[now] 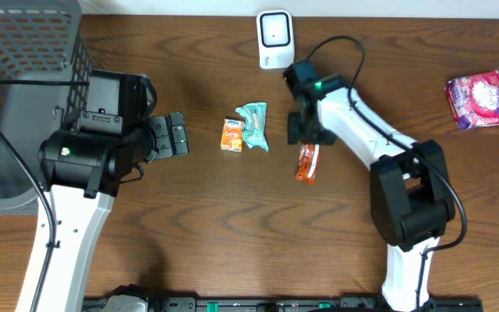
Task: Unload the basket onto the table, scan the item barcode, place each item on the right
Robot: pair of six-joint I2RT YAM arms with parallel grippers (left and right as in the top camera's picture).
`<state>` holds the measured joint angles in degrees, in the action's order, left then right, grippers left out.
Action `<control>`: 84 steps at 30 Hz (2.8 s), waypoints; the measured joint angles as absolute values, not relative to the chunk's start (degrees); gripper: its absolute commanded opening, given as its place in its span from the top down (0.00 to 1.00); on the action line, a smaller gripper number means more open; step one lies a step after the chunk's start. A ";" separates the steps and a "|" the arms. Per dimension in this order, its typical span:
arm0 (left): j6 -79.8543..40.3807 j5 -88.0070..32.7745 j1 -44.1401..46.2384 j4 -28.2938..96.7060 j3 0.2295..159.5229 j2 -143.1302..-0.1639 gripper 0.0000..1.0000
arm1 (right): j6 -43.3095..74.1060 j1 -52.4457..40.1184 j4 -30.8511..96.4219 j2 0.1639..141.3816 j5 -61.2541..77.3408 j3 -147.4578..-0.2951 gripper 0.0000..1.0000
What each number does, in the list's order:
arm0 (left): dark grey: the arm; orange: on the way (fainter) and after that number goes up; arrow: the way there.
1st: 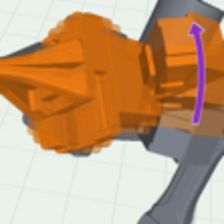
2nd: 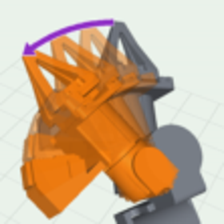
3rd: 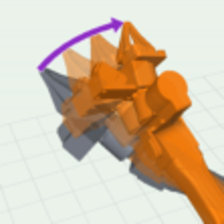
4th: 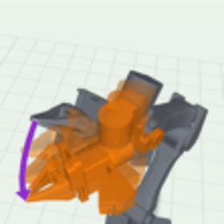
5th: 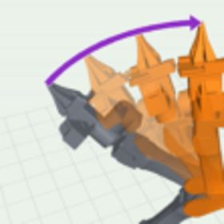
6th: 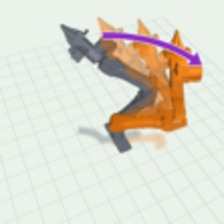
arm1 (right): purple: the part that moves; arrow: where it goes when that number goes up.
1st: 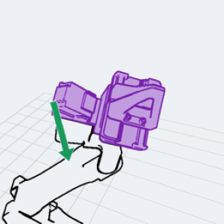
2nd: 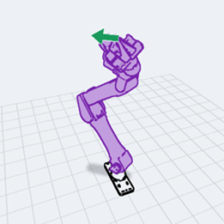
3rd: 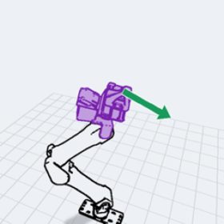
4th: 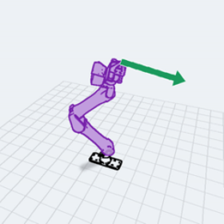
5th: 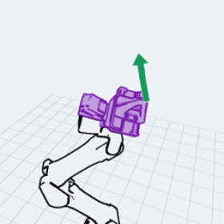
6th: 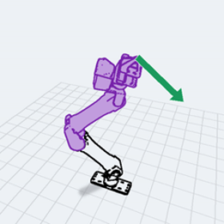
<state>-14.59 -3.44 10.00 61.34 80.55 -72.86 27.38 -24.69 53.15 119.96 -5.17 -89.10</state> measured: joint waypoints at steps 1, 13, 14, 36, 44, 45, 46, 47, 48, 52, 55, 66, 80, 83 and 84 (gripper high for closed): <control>-14.59 -3.44 10.00 61.34 80.55 -72.86 0.02 | 27.88 -25.23 52.36 119.96 -5.23 -88.12 0.44; -14.57 -3.44 10.00 61.34 80.55 -72.86 0.02 | 32.75 -29.56 50.22 119.96 -13.76 -84.86 0.53; -14.59 -3.46 10.00 61.34 80.55 -72.86 0.02 | 32.86 -29.56 50.22 119.96 -14.06 -84.79 0.53; -14.59 -3.46 10.00 61.34 80.55 -72.88 0.02 | 32.71 -29.50 52.42 119.96 -21.04 -87.83 0.34; -14.59 -3.46 10.00 61.34 80.55 -72.88 0.02 | 31.99 -29.50 51.68 119.96 -22.17 -92.27 0.38; -14.57 -3.46 10.00 61.34 80.55 -72.88 0.02 | 31.97 -29.50 51.37 119.96 -22.17 -92.27 0.39; -14.59 -3.46 10.00 61.34 80.55 -72.88 0.02 | 31.97 -29.50 51.07 119.96 -22.24 -92.27 0.39; -14.59 -3.46 10.00 61.34 80.55 -72.86 0.02 | 31.97 -29.52 50.94 119.96 -22.31 -92.27 0.39; -14.59 -3.44 10.00 61.34 80.55 -72.86 0.02 | 31.97 -29.54 50.87 119.96 -22.33 -92.27 0.39; -14.59 -3.46 10.00 61.34 80.55 -72.86 0.02 | 31.97 -29.56 50.61 119.96 -22.37 -92.27 0.38; -14.59 -3.44 10.00 61.34 80.55 -72.86 0.02 | 31.97 -29.56 50.52 119.96 -22.39 -92.27 0.38; -14.59 -3.44 10.00 61.32 80.55 -72.88 0.02 | 31.99 -29.56 54.92 119.96 -18.00 -92.27 0.39; -14.59 -3.46 10.00 61.36 80.55 -72.88 0.02 | 32.71 -29.63 58.26 119.96 -13.63 -87.35 0.39; -14.59 -3.46 10.00 61.34 80.55 -72.88 0.02 | 32.86 -30.13 57.47 119.96 -12.75 -86.72 0.39; -14.59 -3.44 10.00 61.34 80.55 -72.88 0.02 | 32.86 -30.48 57.30 119.96 -12.45 -86.65 0.39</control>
